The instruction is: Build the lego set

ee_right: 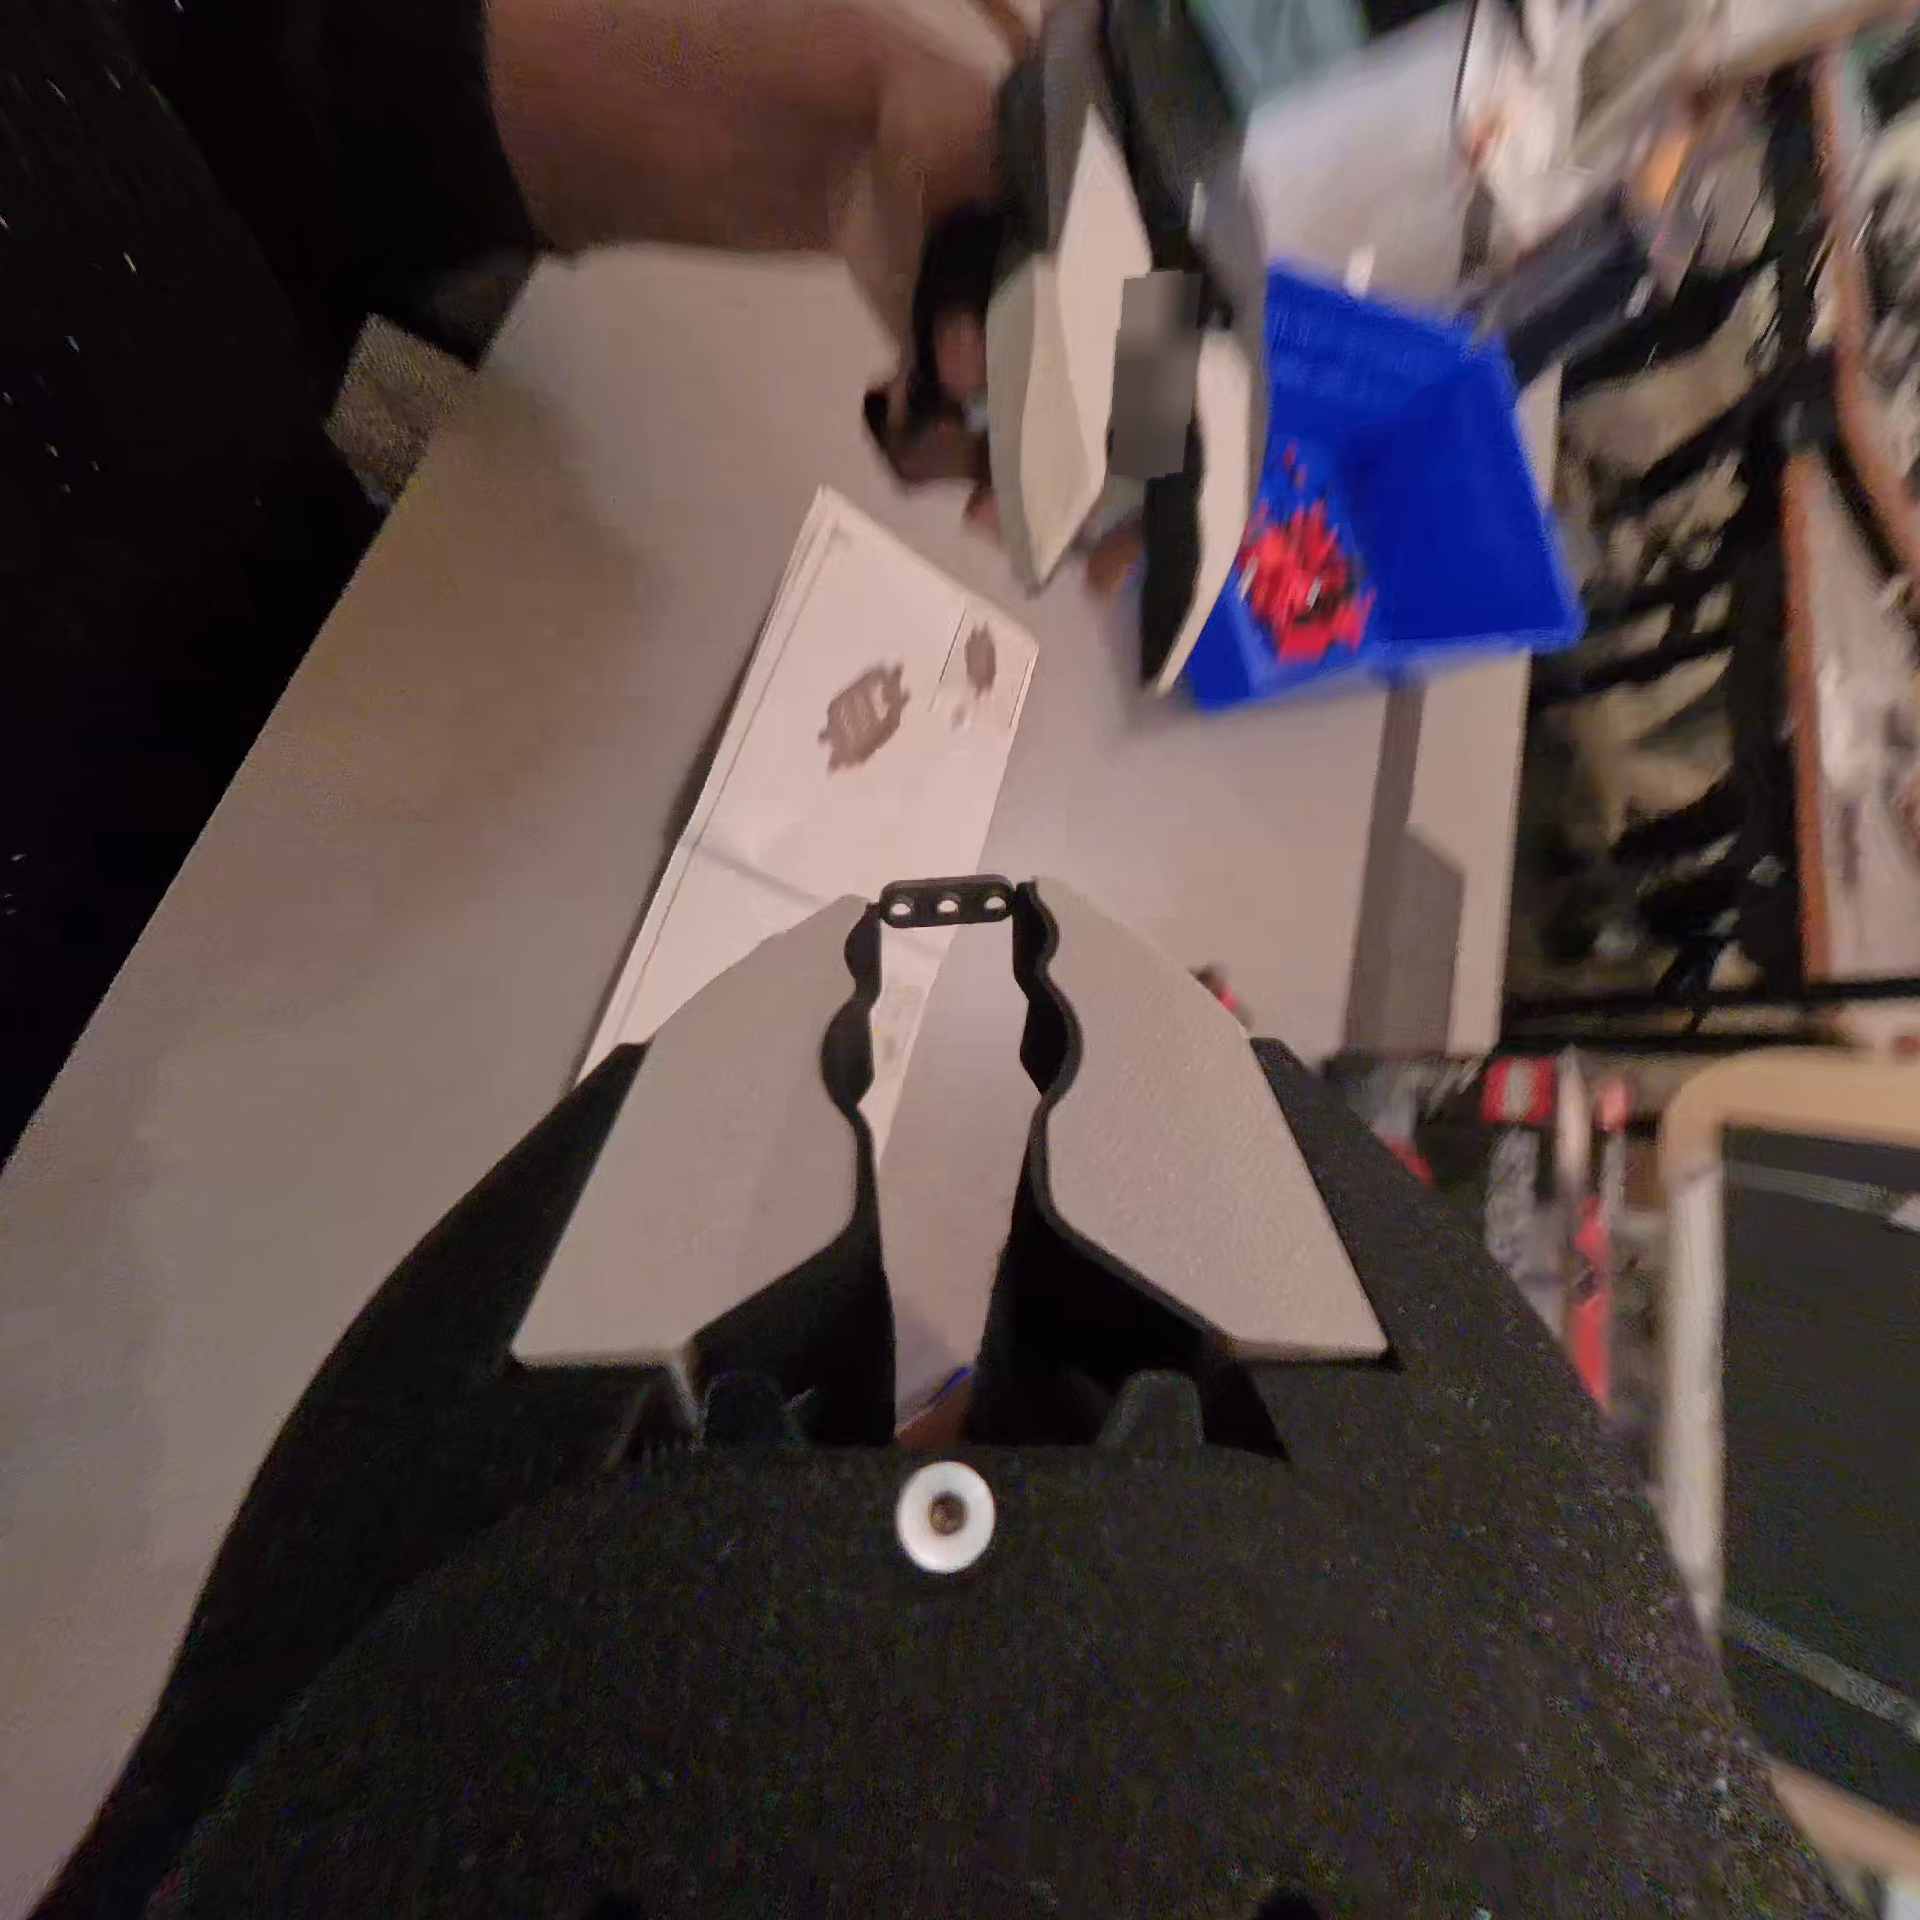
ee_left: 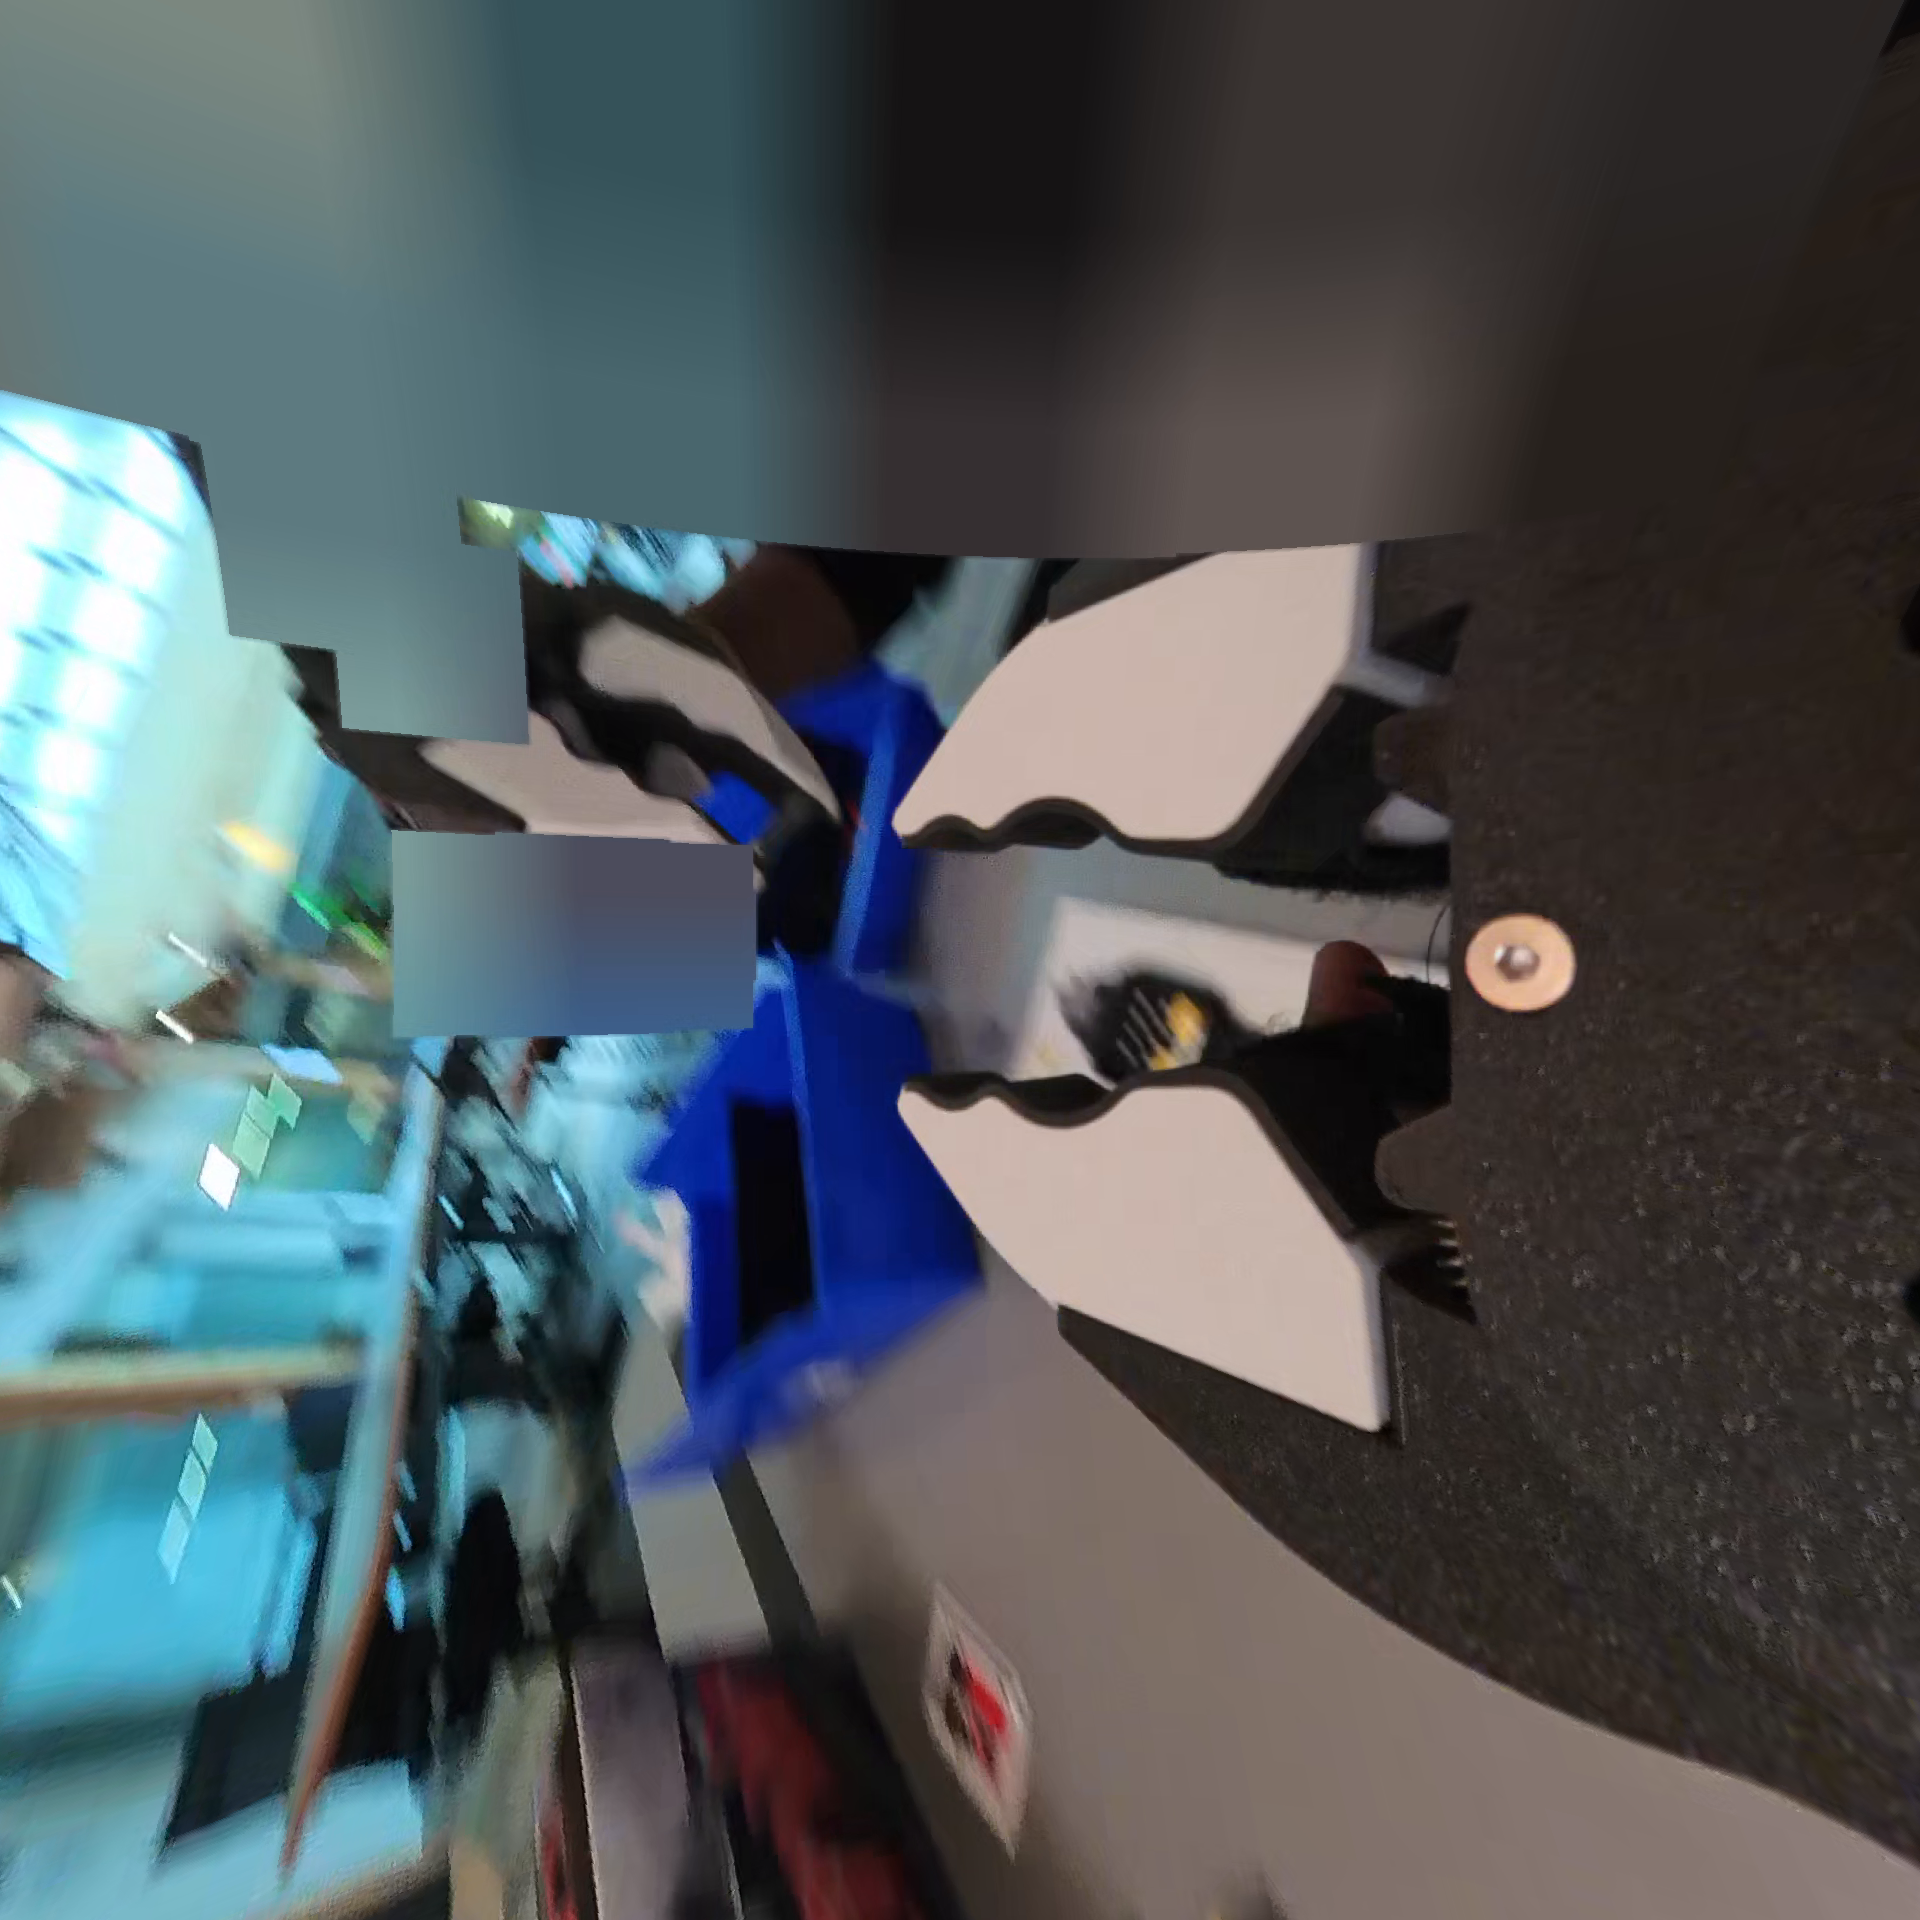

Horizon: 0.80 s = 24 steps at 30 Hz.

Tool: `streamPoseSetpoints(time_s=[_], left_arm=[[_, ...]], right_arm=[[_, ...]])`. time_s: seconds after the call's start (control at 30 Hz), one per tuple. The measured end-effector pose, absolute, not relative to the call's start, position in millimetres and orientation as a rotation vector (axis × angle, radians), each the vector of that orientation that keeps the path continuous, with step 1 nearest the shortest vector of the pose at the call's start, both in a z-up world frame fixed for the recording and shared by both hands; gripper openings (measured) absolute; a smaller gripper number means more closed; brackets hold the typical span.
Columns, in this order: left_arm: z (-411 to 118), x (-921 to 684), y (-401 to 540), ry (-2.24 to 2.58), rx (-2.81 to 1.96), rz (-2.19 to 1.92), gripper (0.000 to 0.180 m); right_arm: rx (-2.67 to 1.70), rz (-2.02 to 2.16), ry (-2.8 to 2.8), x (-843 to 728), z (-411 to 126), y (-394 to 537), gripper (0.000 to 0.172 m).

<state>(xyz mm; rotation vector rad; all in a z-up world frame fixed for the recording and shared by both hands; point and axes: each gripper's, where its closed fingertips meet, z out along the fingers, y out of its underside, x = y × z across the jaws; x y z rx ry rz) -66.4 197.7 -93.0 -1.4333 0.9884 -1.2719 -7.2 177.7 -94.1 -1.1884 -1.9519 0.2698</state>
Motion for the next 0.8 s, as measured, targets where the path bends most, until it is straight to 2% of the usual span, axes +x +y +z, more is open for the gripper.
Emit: streamPoseSetpoints(time_s=[0.17,0.27,0.47,0.8], left_arm=[[-128,-113,234,1.043,-1.664,-0.658,0.043],[-137,-135,240,1.076,-1.717,-0.477,0.045],[-133,-153,245,1.021,-1.734,-0.428,0.044],[-149,-148,251,1.040,-1.766,-0.441,0.041]], right_arm=[[-1.560,0.291,-1.811,38,-156,189,0.024],[-1.687,0.385,-1.684,52,-183,188,0.024],[-1.827,0.519,-1.516,59,-218,188,0.024],[-1.920,0.600,-1.377,55,-243,216,0.024]])
